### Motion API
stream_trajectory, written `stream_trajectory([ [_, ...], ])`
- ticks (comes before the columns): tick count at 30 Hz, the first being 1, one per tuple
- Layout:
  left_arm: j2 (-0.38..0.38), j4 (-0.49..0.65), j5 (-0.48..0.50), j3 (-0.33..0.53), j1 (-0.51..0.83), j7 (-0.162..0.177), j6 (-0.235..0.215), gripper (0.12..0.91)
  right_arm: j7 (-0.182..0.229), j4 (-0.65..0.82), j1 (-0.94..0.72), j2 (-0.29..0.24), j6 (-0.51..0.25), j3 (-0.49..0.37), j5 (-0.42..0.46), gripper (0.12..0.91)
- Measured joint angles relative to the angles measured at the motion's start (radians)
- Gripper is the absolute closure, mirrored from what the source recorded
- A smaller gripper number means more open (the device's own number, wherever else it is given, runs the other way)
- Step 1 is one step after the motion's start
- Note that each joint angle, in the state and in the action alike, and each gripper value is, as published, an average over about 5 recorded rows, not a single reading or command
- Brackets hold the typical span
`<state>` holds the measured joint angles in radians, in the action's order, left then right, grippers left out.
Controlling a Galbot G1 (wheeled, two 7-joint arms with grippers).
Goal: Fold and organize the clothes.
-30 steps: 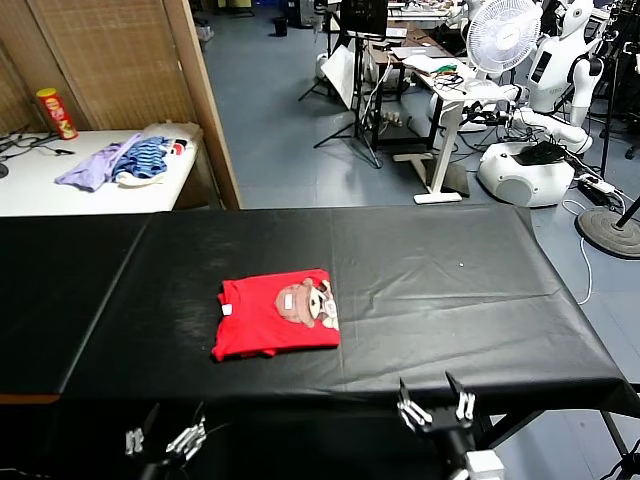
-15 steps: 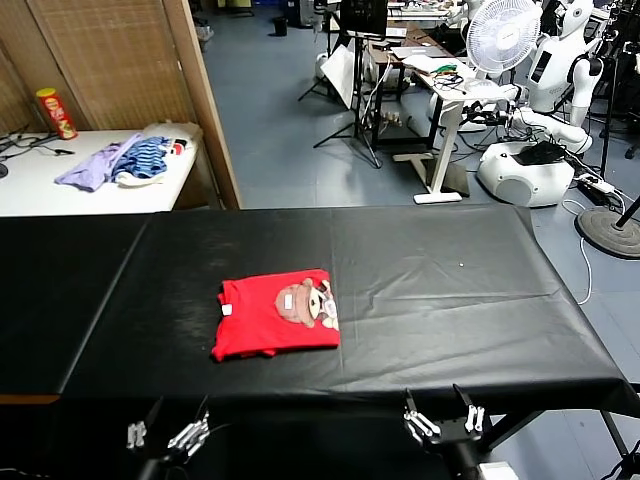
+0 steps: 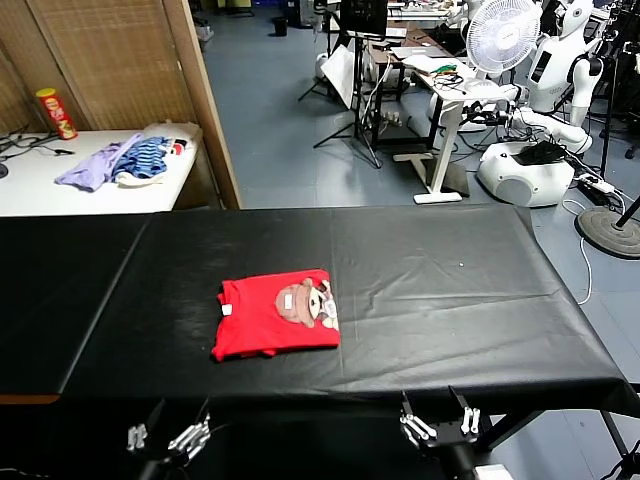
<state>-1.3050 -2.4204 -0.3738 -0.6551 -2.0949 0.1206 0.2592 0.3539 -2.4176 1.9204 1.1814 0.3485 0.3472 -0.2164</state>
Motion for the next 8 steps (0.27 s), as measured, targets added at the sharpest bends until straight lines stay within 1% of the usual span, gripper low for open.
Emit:
stream_trajectory([
  [8, -0.001, -0.004, 0.0, 0.0, -0.002, -0.001, 0.003, 0.232, 0.0, 0.0, 0.0, 0.0, 0.0, 0.0, 0.0, 0.227],
])
